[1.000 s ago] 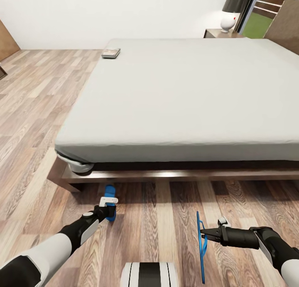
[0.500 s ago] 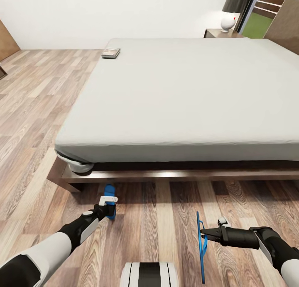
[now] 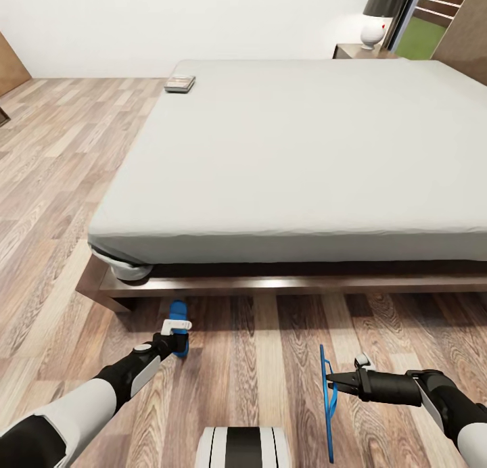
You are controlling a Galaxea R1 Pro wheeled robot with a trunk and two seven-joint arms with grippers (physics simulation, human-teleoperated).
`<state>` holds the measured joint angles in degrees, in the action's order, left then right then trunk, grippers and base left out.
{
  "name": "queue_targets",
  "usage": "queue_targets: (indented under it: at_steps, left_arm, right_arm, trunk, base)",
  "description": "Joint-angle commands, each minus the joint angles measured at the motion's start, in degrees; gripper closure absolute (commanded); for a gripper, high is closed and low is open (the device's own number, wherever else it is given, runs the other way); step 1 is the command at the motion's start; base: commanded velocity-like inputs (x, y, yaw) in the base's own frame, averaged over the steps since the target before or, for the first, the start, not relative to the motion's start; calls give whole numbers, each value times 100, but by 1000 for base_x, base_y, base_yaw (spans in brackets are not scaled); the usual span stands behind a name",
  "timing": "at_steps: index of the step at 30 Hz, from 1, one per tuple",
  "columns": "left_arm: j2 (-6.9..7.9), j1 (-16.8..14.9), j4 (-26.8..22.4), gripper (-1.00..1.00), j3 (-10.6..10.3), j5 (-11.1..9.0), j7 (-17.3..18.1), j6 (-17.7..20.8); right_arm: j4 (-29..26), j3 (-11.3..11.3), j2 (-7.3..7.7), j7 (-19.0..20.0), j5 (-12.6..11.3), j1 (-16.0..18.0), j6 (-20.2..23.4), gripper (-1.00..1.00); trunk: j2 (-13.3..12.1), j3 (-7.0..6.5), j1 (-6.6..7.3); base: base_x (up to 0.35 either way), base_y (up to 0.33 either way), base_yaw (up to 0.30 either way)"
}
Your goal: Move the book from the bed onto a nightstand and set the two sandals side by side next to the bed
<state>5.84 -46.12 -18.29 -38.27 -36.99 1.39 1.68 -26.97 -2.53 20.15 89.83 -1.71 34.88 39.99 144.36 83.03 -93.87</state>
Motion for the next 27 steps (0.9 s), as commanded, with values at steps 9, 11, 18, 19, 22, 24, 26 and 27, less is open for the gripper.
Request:
queue_targets:
  at_steps: [9,11,18,19,22,24,26,27]
  left_arm:
    - [-6,-120,9,100,-23,-40,10,194]
    - [-5,-140,5,100,-23,-43,7,322]
    - [3,-227,7,100,-23,-45,-5,627]
    - [4,-244,5,100,-23,-45,-7,706]
    - [4,-270,6,100,-21,-45,-10,810]
    - [4,-322,8,100,-18,-46,-10,968]
    - [4,-348,6,100,-16,-46,-10,1083]
    - [3,-354,7,100,-17,-46,-11,1116]
  right_arm:
    - [-1,-2,1,17,-5,1,61,100]
    - [-1,-2,4,17,-5,1,61,100]
    - [-1,-2,2,17,-5,1,61,100]
    - [-1,-2,4,17,-5,1,62,100]
    - [-1,-2,5,17,-5,1,62,100]
    - [-1,-2,6,17,-5,1,65,100]
    - [-1,-2,7,17,-5,1,65,100]
    - [-1,-2,7,17,-5,1,66,100]
  trunk:
    - [1,3,1]
    - [1,3,1]
    - [1,3,1]
    - [1,3,1]
    - [1,3,1]
    - [1,3,1]
    - [1,3,1]
    - [1,3,1]
  base:
    - [0,0,0]
    - [0,0,0]
    - [0,0,0]
    - [0,0,0]
    - [0,0,0]
    - [0,0,0]
    - [0,0,0]
    - [0,0,0]
